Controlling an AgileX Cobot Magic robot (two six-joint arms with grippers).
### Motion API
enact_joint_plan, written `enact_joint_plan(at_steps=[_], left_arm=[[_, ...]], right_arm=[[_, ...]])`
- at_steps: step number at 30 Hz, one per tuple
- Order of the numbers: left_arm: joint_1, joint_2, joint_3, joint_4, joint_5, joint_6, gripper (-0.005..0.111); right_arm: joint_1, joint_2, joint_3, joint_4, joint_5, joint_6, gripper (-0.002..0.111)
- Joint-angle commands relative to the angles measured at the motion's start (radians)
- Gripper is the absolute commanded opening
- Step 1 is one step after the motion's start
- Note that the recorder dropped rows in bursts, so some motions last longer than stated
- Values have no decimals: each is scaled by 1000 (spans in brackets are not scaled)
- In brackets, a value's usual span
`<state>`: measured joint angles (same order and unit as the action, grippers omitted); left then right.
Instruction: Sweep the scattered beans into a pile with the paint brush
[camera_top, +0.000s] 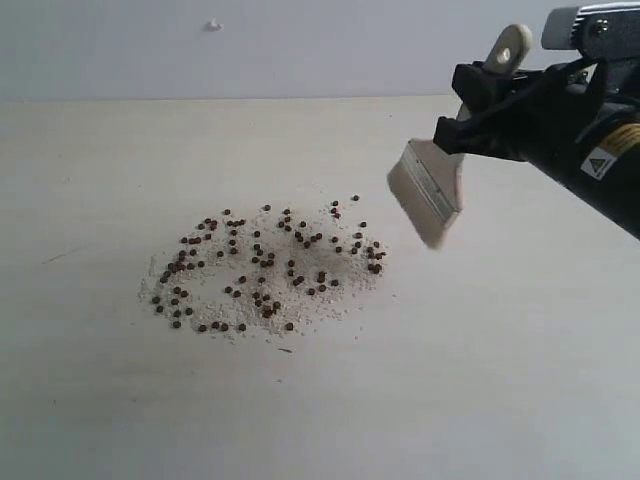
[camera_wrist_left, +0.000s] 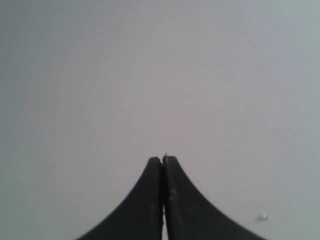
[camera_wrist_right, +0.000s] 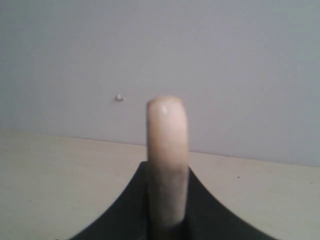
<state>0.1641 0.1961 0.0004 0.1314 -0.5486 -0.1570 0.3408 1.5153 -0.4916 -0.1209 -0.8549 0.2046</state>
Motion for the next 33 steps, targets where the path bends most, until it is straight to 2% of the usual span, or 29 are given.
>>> enact_joint_plan(at_steps=[1,15,17,21,23,29,33], left_arm=[[-6,-72,0,-3,3,1,0],[-6,-95,0,-3,3,1,0],[-6,-95,0,-3,3,1,0],[-6,-95,0,-3,3,1,0],[-6,-95,0,-3,3,1,0],[-6,-95,0,-3,3,1,0],[-6,-95,0,-3,3,1,0]], right_arm=[[-5,26,-50,-9,51,27,0],[-3,162,-96,247,37,-97,0],[22,148,-98,327,54,-193,0],[96,122,-132,640,94,-538,0],[129,112,-151,728,125,-642,0],[242,142,-153,762,50,-554,0],[300,180,-153,825,-58,-575,0]])
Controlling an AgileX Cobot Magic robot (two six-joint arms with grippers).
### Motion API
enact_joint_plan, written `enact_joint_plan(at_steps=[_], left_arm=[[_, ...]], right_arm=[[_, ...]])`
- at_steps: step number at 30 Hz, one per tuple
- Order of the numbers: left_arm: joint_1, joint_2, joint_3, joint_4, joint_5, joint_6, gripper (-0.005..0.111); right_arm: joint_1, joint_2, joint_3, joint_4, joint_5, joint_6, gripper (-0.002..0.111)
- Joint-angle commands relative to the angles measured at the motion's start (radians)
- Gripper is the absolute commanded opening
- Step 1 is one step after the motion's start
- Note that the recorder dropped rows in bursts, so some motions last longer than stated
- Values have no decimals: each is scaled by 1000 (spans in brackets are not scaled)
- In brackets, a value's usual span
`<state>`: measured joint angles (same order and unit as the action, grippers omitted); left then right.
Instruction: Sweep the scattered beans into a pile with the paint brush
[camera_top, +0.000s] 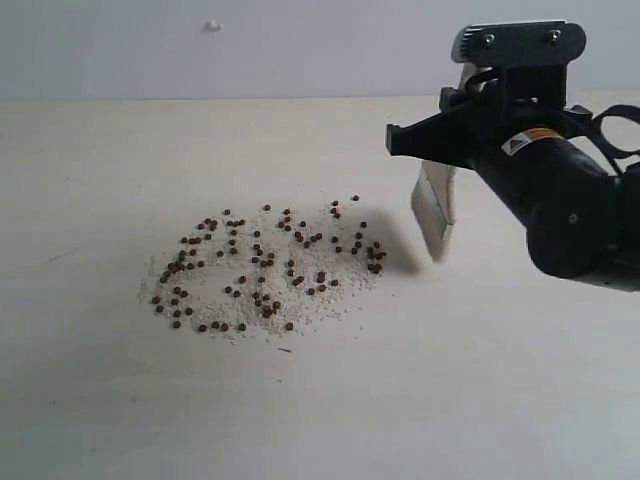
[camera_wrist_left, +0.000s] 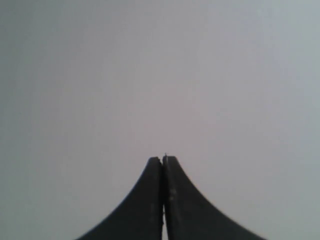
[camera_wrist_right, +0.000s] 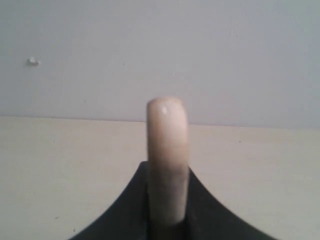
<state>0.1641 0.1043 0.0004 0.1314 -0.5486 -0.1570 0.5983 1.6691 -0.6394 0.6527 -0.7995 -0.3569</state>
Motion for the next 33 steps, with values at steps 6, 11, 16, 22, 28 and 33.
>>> enact_joint_plan(at_steps=[6,11,16,22,28,33], left_arm=[[-6,-4,0,-3,3,1,0],[-6,-4,0,-3,3,1,0],[-6,-4,0,-3,3,1,0],[-6,-4,0,-3,3,1,0],[-6,-4,0,-3,3,1,0],[-6,-4,0,-3,3,1,0]], right_arm=[[70,31,-6,76,-167,-18,0],[70,29,-6,134,-157,-156,0],[70,29,-6,131,-124,-169,0],[70,29,-6,131,-106,-174,0],[70,29,-6,134,-78,-169,0],[70,29,-6,124,-98,-115,0]])
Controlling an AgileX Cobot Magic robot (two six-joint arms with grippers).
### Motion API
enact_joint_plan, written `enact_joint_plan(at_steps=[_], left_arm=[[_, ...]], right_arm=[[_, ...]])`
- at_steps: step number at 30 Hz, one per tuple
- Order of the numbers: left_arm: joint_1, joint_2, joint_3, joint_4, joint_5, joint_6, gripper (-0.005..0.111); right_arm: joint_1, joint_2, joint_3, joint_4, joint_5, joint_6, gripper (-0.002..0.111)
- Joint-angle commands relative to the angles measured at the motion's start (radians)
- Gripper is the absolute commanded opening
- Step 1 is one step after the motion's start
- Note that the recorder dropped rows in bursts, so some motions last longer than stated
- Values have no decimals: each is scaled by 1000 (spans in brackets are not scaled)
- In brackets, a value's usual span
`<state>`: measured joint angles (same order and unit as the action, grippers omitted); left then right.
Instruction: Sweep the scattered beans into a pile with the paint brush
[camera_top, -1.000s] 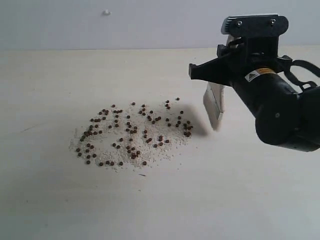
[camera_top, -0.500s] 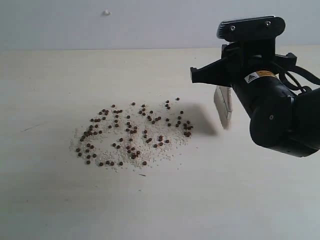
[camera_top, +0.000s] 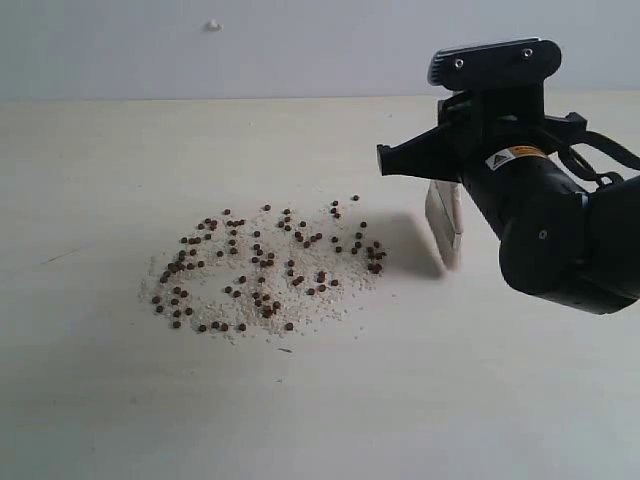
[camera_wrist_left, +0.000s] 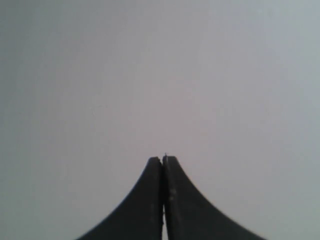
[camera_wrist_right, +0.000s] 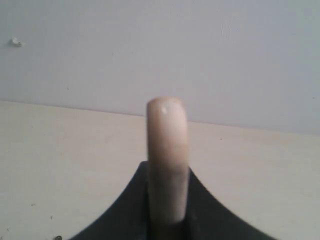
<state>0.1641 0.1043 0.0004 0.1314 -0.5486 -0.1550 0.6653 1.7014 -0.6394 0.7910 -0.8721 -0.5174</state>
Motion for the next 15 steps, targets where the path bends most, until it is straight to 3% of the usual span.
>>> enact_joint_plan(at_steps=[1,5,9,15], left_arm=[[-6,-4,0,-3,3,-1,0],[-6,-4,0,-3,3,-1,0],[-6,-4,0,-3,3,-1,0],[-6,-4,0,-3,3,-1,0]], right_arm=[[3,-3,-6,-40,-38,88,0],[3,-1,-6,-168,-58,329,0],[47,44,-8,-205,-195,548,0],[150,121,-91,-168,-218,581,0]])
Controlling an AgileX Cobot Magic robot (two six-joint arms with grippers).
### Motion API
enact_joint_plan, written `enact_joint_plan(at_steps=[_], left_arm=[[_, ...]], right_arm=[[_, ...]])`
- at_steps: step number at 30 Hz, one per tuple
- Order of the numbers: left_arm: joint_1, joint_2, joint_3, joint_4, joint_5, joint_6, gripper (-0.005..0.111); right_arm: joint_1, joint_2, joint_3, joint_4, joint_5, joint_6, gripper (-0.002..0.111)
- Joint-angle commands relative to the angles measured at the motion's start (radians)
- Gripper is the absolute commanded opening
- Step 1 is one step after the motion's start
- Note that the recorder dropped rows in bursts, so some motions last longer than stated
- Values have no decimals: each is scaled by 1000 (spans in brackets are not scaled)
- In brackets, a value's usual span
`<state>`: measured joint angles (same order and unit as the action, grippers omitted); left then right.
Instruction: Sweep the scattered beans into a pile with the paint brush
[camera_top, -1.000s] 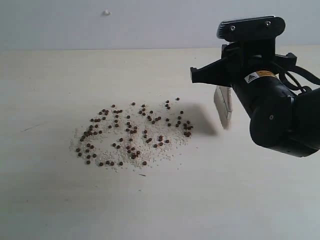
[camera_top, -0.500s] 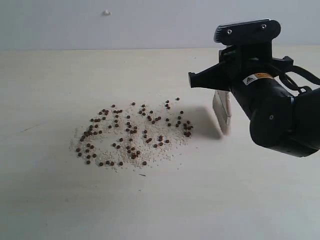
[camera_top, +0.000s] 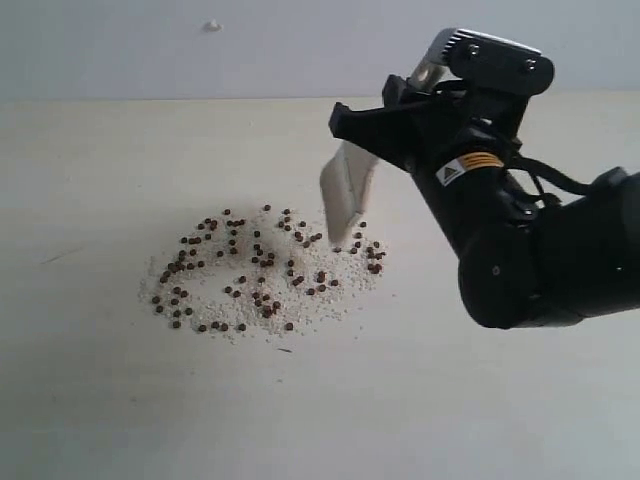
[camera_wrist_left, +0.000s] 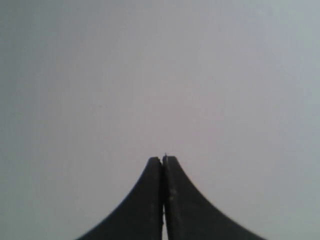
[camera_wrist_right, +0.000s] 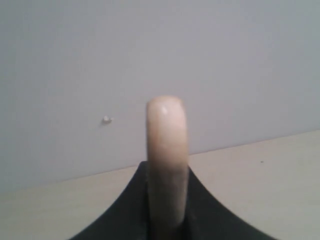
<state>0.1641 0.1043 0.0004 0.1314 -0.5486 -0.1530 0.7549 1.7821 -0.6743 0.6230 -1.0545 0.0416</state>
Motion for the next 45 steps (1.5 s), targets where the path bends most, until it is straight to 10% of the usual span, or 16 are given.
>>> enact_joint_plan(at_steps=[1,27,45], left_arm=[[-6,-4,0,-3,3,-3,0],[-6,-4,0,-3,3,-3,0],[-6,-4,0,-3,3,-3,0]], right_arm=[[82,55,-79,11,-35,27,0],[385,416,-588,358,55,-27,0],[385,412,-592,764,12,-603,0]])
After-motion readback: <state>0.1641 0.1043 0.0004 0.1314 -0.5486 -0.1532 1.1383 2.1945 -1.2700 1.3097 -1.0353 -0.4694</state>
